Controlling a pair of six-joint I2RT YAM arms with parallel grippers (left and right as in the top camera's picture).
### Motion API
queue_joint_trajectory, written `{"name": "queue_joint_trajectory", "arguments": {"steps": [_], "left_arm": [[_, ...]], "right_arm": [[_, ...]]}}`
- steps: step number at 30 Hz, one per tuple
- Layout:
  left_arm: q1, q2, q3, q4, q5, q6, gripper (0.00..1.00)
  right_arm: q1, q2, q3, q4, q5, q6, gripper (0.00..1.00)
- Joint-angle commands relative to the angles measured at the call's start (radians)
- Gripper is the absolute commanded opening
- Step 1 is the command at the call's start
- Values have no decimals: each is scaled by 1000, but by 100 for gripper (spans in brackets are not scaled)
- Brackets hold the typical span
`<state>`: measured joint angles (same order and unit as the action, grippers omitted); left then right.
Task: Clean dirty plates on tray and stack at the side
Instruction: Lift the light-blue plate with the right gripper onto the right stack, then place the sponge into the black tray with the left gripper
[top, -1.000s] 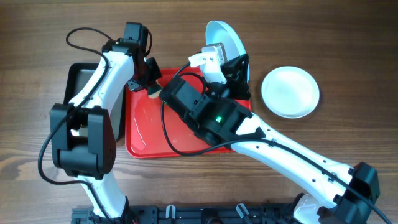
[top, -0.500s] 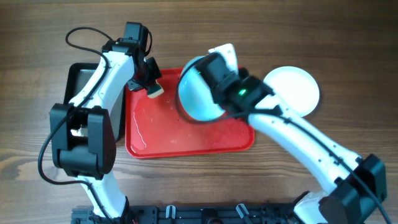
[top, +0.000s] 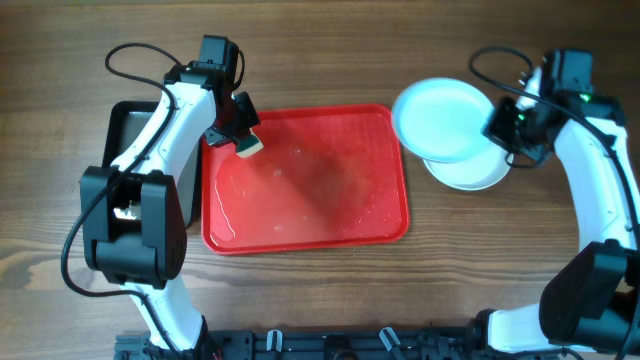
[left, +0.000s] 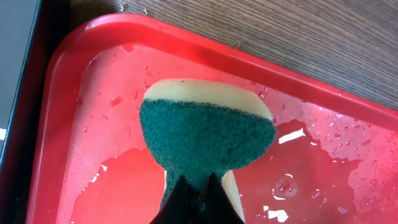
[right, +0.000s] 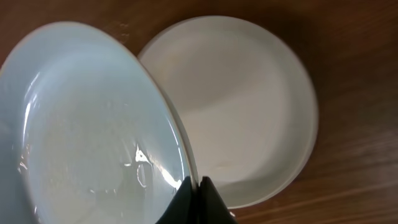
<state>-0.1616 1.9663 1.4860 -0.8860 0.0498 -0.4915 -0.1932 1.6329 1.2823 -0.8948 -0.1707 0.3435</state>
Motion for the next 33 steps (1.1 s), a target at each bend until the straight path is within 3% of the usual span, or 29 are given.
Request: {"name": "queue_joint_trajectory", "arguments": {"steps": [1,9,11,12,13,17,19,21,23,27,33], "left_arm": [[0,-4,19,3,-14,16,4],[0,-4,19,3,-14,16,4],[0,-4,19,5,-14,16,4],[0,-4,19,7,-14,16,4],[0,-4,19,12,-14,16,4],[7,-16,51,-5,-18,32,4],[21,-44,117,-75,-35,93,4],[37,-80,177,-158,-145,110,4],[60,-119,196,-209,-251,206,4],[127,-120,190,-281,-294,413,4],[266,-120,55,-266,-293,462,4]], "right_arm": [[-62,0,-104,53,102,37,4],[-99,2,-236,233,156,94,4],[-99,2,-242,235,156,90,24],[-99,2,-242,235,156,83,46],[-99,2,-242,235,154,81,56],[-99,2,-224,224,42,74,59],[-90,0,-171,196,-104,3,73],[-53,-1,-100,139,-169,-59,77],[14,-1,-43,97,-171,-99,80],[145,0,-24,110,-167,-108,83],[293,0,-24,142,-63,-103,89]]}}
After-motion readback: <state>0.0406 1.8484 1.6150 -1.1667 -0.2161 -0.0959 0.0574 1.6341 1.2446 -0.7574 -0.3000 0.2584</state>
